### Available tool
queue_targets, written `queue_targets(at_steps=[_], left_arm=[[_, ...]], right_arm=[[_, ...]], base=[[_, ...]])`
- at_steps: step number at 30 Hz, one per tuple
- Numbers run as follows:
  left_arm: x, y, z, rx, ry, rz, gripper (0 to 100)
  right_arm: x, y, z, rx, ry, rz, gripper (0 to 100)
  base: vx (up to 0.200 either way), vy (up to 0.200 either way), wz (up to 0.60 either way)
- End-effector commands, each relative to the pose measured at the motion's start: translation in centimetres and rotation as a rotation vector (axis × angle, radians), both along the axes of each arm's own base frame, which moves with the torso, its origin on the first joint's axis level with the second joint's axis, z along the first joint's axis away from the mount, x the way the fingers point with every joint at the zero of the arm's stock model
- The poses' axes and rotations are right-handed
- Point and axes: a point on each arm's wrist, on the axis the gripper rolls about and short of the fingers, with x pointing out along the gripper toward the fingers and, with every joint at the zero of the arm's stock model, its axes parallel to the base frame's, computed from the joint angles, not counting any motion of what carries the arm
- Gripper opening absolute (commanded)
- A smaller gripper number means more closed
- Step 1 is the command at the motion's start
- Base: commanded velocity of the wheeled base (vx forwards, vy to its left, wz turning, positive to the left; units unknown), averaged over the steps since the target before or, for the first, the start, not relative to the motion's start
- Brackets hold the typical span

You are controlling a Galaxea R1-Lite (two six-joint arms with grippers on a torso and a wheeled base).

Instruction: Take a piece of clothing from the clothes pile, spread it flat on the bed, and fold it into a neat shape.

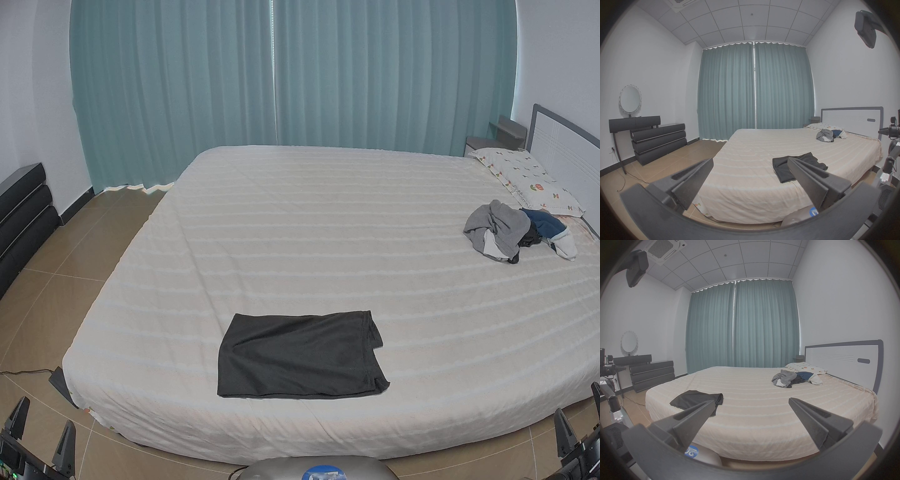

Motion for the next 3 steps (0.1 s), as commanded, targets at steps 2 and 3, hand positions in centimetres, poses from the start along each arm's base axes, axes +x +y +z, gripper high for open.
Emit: queue_targets(at_steps=[2, 3], left_arm=[[0.04, 0.00, -0.47, 0.000, 0.006, 0.001, 100], [0.04, 0.00, -0.47, 0.000, 0.006, 0.001, 100]], right_arm=[[0.03, 0.00, -0.52, 0.000, 0.004, 0.001, 100], [0.03, 0.00, -0.52, 0.000, 0.004, 0.001, 100]], base=[[0.000, 0.000, 0.00], [0.000, 0.000, 0.00]])
